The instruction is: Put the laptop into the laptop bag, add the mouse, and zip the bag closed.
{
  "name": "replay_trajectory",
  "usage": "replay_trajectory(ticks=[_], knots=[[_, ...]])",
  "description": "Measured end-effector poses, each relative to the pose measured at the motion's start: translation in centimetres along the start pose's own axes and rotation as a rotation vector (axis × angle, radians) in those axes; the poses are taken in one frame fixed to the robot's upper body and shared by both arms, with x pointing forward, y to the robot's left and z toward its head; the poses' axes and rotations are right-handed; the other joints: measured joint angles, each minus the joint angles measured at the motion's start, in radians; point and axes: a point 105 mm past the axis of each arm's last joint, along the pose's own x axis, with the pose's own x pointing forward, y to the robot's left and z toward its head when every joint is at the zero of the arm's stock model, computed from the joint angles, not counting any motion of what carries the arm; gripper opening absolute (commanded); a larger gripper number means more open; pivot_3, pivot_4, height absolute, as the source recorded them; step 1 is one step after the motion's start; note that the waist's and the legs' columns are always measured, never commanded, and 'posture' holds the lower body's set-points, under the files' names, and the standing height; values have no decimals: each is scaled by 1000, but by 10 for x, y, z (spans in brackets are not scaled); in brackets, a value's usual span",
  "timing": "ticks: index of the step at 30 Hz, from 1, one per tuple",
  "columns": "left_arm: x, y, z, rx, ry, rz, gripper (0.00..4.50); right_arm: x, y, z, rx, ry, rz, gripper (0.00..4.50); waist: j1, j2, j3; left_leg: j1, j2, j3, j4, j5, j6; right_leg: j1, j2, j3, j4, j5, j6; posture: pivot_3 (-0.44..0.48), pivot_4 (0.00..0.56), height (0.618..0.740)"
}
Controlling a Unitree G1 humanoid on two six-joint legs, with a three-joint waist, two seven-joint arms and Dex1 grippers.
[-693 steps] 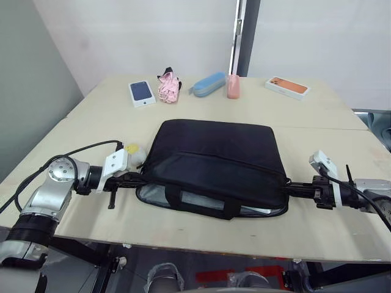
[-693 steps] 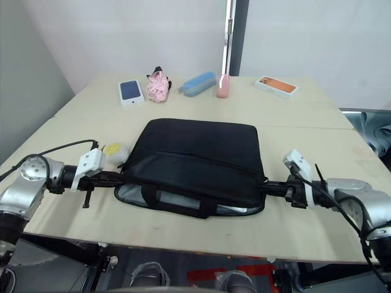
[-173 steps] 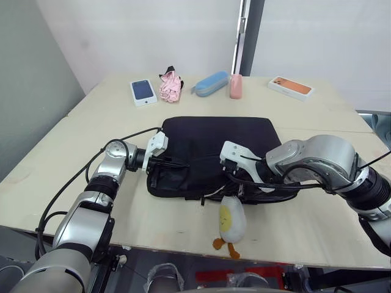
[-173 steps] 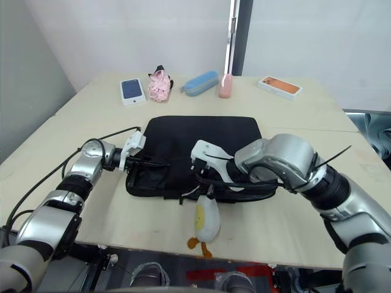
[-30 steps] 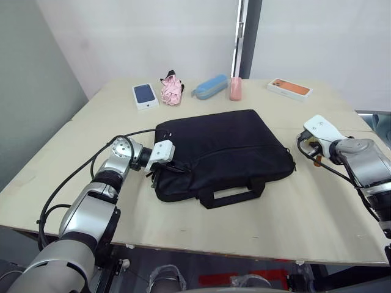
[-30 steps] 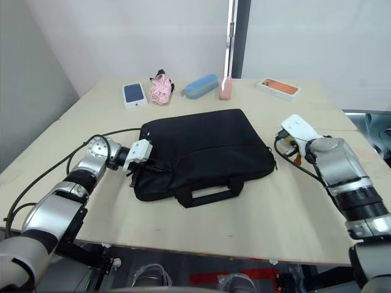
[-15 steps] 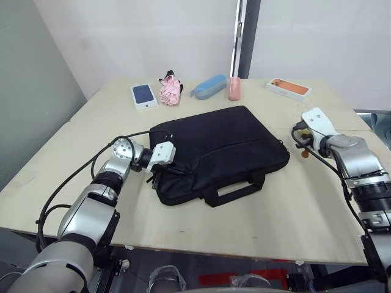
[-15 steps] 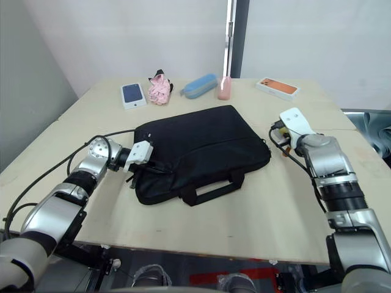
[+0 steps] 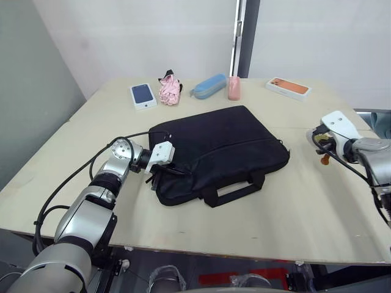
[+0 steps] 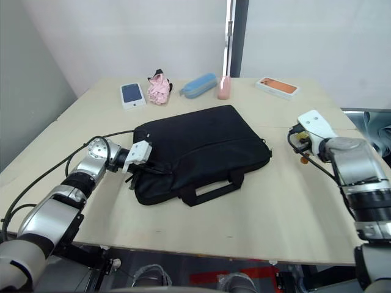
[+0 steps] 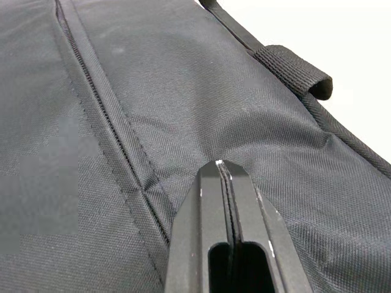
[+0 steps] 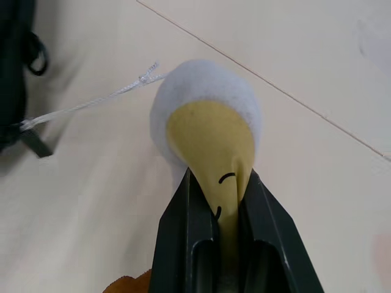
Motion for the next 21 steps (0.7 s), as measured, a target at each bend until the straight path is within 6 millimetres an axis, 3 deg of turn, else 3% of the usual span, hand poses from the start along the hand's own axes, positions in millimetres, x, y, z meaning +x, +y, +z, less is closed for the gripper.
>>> replay_trajectory(ticks=[7,16,19,21], knots=[[-2,4,11,-85,-42,-7,0,-9,36,-24,74,70,194,36,0,-2,7,-2,0,0,0,0,1,-2,0,0,-1,0,0,0,150,740],[-41,3,30,-71,33,-8,0,-13,45,-46,162,111,269,3260,-6,-3,10,-4,3,1,-4,4,4,-8,4,0,-1,-1,-1,0,150,740],[-50,0,36,-74,35,-7,0,-16,46,-39,207,79,310,4295,-6,-3,11,-4,3,2,-4,3,3,-9,4,1,-1,-1,-1,0,150,740],[-55,-4,41,-96,-6,10,0,-25,40,-21,253,1,350,4454,-8,-3,11,-4,3,3,-4,3,2,-9,4,2,-1,-1,-1,0,150,740]])
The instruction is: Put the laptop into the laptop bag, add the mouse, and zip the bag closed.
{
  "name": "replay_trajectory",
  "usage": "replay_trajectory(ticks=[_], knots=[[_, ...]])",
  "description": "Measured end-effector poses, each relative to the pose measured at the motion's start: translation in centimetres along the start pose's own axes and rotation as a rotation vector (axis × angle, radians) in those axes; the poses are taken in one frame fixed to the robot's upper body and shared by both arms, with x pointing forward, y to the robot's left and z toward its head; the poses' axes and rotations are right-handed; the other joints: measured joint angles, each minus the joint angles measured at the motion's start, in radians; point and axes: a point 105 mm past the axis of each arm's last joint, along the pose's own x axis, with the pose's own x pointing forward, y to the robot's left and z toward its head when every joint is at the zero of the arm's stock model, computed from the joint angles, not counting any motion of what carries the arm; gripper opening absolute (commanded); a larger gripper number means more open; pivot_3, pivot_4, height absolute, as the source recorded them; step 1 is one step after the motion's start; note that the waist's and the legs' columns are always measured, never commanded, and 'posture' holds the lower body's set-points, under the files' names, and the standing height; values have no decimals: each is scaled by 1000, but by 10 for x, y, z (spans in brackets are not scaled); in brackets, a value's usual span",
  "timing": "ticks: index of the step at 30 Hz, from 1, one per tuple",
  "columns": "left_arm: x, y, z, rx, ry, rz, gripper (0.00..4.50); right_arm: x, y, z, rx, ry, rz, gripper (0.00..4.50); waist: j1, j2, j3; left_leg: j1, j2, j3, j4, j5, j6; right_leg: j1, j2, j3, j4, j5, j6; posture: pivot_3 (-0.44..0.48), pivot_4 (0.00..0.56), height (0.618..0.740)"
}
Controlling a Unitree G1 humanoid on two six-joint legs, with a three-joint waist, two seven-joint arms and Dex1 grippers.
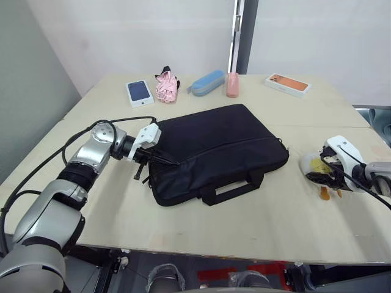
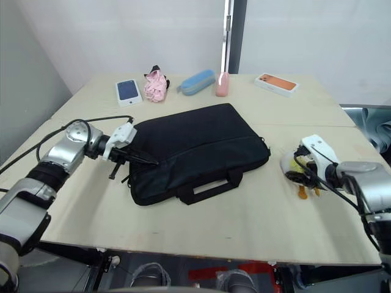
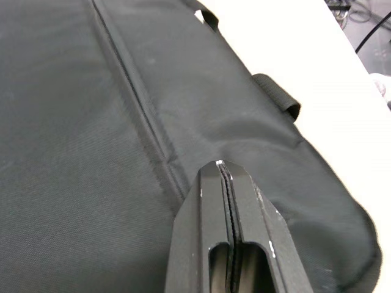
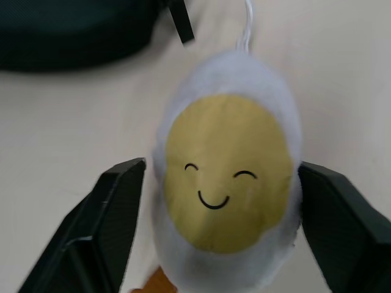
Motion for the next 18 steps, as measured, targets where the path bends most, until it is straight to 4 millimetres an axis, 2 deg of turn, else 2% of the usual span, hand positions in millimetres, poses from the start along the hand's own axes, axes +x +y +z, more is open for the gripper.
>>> replay_trajectory(ticks=[1,4,6,8,11,14,17,18], knots=[[-2,-1,2,-12,-18,9,0,-5,0,8,8,-31,14,4454,0,0,0,0,0,0,0,0,0,0,0,0,0,0,0,0,150,740],[-17,-11,4,-111,-89,54,0,-36,-4,42,25,-157,48,4454,-3,0,2,-1,0,1,0,1,2,-2,1,1,0,0,0,0,150,740],[-32,-21,1,-226,-123,92,0,-55,-4,54,32,-212,84,4454,-4,-2,3,0,2,1,-1,0,2,-2,2,0,0,-1,-2,0,150,740],[-46,-28,-4,-333,-123,138,520,-63,1,55,38,-232,139,4500,-3,-4,3,0,3,0,-1,0,2,-2,3,-1,0,-2,-3,0,150,740],[-60,-34,-11,-438,-103,200,1528,-62,11,48,60,-224,235,4500,1,-4,4,0,3,0,1,0,3,-2,3,0,1,-2,-3,0,150,740],[-74,-49,-13,-597,-142,230,2555,-62,20,51,55,-244,317,4500,-2,-4,4,0,3,1,2,0,3,-1,2,0,2,-2,-3,0,150,740],[-77,-59,-16,-747,-179,263,3660,-52,27,56,57,-244,374,4500,-5,-4,4,1,3,1,4,0,3,-1,2,1,4,-2,-3,0,150,740],[-76,-63,-25,-832,-176,284,3660,-43,31,57,61,-243,401,4500,-9,-4,3,1,3,1,4,0,3,-1,3,1,5,-2,-3,0,150,740]])
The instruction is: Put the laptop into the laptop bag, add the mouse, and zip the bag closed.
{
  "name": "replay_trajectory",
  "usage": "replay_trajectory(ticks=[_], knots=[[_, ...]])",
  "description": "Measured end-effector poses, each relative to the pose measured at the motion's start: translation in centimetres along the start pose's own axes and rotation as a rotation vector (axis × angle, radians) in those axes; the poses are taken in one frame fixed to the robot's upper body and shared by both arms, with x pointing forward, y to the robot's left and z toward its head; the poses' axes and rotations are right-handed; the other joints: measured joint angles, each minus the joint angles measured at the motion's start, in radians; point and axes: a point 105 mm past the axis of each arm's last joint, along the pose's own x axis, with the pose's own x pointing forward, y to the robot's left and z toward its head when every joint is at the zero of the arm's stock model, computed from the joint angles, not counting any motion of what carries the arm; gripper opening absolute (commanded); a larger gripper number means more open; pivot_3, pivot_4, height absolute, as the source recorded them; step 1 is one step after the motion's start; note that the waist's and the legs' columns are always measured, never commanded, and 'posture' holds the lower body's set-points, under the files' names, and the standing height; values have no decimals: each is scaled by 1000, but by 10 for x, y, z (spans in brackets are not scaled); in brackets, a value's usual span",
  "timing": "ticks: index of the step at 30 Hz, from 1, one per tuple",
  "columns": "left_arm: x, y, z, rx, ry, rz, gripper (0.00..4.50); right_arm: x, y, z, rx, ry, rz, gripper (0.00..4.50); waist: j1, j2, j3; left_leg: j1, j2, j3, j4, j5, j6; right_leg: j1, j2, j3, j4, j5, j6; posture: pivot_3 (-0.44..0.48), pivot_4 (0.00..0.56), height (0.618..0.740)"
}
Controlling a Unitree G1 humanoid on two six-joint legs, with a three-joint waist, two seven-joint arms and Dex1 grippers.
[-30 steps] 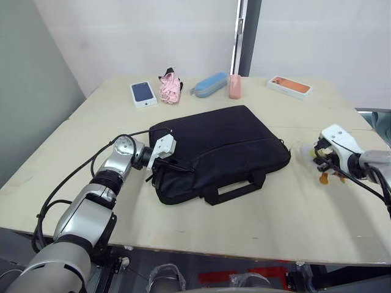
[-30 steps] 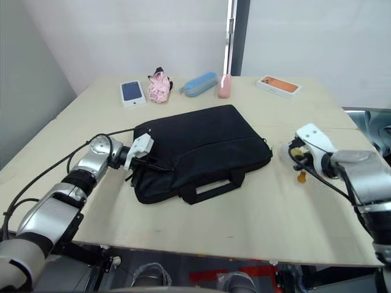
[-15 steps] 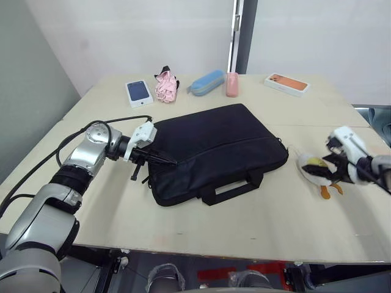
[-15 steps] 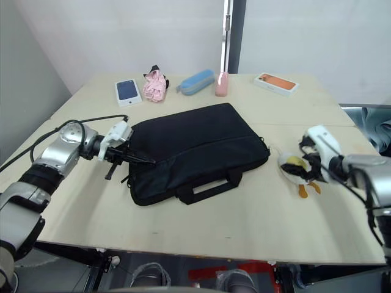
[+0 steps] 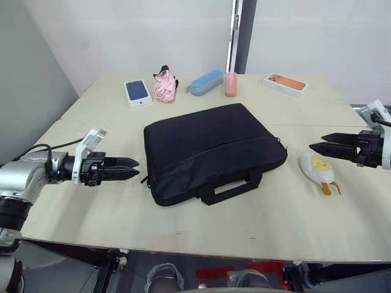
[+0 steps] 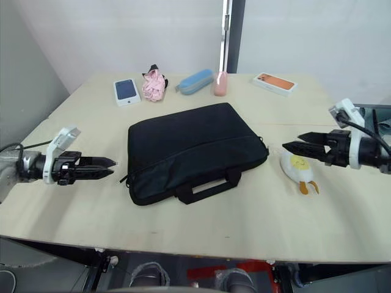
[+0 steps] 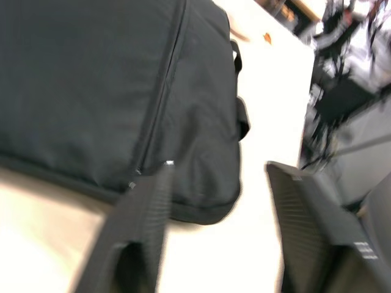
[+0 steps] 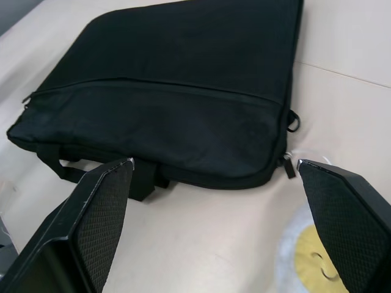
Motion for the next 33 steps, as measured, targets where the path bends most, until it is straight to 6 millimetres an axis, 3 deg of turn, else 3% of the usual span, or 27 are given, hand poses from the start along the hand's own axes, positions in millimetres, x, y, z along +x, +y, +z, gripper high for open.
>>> replay_trajectory(ticks=[3,7,14,20,27,30,31,33], knots=[[4,8,-24,-204,1,47,3660,25,-7,-13,53,43,30,4500,-1,0,0,0,0,-1,2,0,0,-1,0,0,2,0,0,0,150,740],[17,6,-33,-371,-33,33,3660,50,-20,-21,94,90,29,4500,6,0,0,-3,-1,-2,4,0,1,-2,-1,-1,2,0,0,0,150,740],[57,10,-46,-469,-30,34,3660,67,-50,-27,118,120,-51,4500,6,-2,0,-9,-3,-4,8,1,4,-3,-2,-4,2,1,-1,0,150,740],[67,12,-44,-445,-28,53,3660,66,-68,-32,163,136,-112,4500,5,-2,0,-14,-2,-6,11,1,5,-5,-1,-5,5,1,-1,0,150,740],[81,16,-38,-433,-47,57,3660,79,-77,-46,223,168,-136,4500,9,-2,0,-14,-4,-8,21,1,8,-5,-4,-5,13,2,-3,0,150,740],[81,17,-38,-428,-44,64,3692,84,-76,-51,225,193,-131,3769,8,-2,0,-14,-4,-8,22,2,8,-5,-5,-5,15,2,-3,0,150,740],[81,18,-38,-426,-44,71,3150,87,-75,-52,229,194,-126,3390,8,-2,0,-13,-4,-8,22,2,8,-5,-5,-5,16,2,-3,0,150,740],[81,21,-39,-432,-42,88,2480,90,-74,-52,232,187,-115,2676,5,-2,0,-13,-4,-8,23,2,8,-5,-5,-5,16,2,-3,0,150,740]])
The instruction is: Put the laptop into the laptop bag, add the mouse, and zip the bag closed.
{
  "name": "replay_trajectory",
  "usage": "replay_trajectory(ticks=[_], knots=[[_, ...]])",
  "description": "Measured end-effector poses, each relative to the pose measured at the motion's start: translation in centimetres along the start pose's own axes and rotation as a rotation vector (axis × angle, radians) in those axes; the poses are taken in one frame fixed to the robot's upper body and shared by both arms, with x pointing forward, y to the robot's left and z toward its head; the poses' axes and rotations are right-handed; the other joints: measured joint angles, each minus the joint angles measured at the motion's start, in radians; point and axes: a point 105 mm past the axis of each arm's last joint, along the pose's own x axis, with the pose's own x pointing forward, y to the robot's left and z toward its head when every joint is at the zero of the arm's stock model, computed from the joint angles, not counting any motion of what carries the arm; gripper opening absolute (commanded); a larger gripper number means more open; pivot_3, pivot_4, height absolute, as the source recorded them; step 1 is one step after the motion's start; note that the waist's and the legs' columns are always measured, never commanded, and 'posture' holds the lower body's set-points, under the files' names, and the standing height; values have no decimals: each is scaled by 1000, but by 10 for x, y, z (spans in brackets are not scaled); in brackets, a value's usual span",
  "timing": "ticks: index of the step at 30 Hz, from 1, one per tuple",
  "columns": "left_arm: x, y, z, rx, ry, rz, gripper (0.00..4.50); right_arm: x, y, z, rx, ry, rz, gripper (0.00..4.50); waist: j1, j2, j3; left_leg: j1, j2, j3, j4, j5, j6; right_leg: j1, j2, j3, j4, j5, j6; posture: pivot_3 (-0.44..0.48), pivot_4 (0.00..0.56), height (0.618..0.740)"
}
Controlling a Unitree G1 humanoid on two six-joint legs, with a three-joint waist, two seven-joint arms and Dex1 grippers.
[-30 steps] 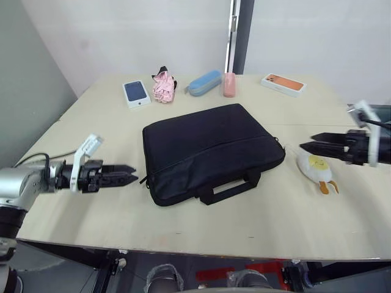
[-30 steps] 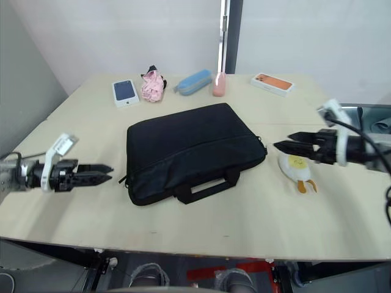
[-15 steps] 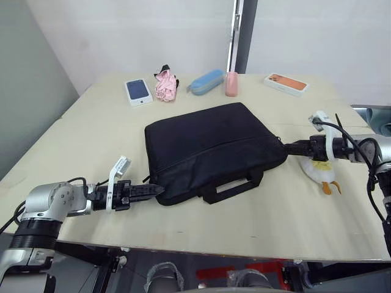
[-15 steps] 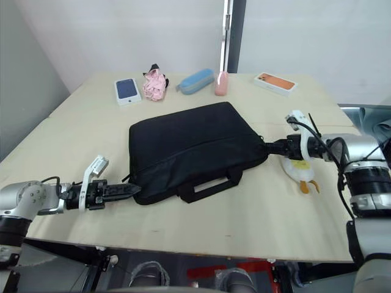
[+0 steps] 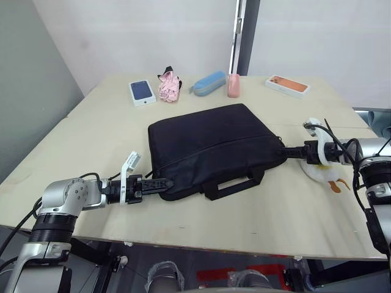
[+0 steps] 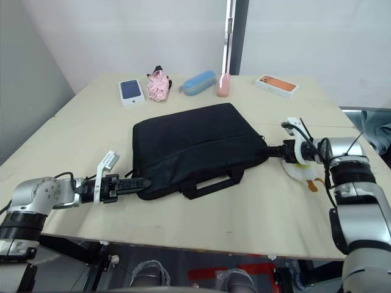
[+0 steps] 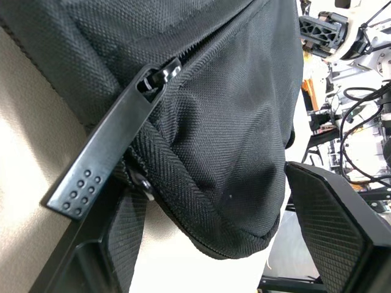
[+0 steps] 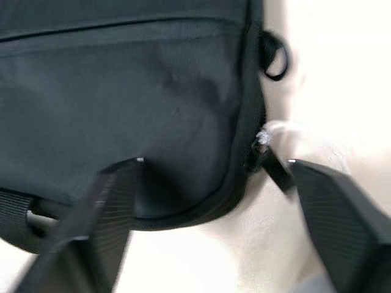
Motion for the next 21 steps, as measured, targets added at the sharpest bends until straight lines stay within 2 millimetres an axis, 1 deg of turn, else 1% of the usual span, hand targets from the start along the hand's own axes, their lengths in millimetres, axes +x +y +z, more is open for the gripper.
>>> replay_trajectory(ticks=[2,7,8,10,12,16,17,18,21], knots=[[-1,3,0,-7,-2,13,1833,1,1,1,0,-10,6,2070,-1,0,0,0,0,0,0,0,0,0,0,0,0,0,0,0,150,740],[-2,5,2,18,-7,31,133,-1,2,4,-3,-29,11,361,-2,0,0,-1,0,0,-1,0,0,-1,0,0,-2,0,0,0,150,740],[-2,6,4,31,-3,42,3,-1,3,4,-12,-29,15,59,-2,0,0,-1,1,0,-1,0,0,-1,1,-1,-2,0,0,0,150,740],[-5,8,8,64,10,63,3,-1,7,2,-41,-19,22,59,-1,0,0,-1,1,0,-2,0,0,-1,1,-1,-2,0,0,0,150,740],[-10,9,13,111,27,88,3,-2,13,-4,-72,1,37,59,-2,0,0,-1,2,0,-3,0,0,-1,2,-1,-3,0,0,0,150,740],[-24,15,19,186,71,123,3,-9,34,-22,-138,52,81,59,0,-1,0,-1,2,0,-7,0,-1,-1,3,-1,-8,0,0,0,150,740],[-27,17,22,212,88,129,3,-13,41,-29,-154,63,92,59,1,-1,0,-1,2,1,-8,0,-1,-1,3,-1,-9,0,0,0,150,740],[-32,19,25,243,113,140,3,-16,52,-39,-176,80,113,59,4,-1,0,-1,2,0,-10,0,-1,-1,3,-1,-10,0,1,0,150,740],[-52,28,34,305,167,191,3,-15,84,-57,-195,121,192,59,-1,-1,0,1,3,2,-14,1,-3,-1,5,0,-13,1,2,0,150,740]])
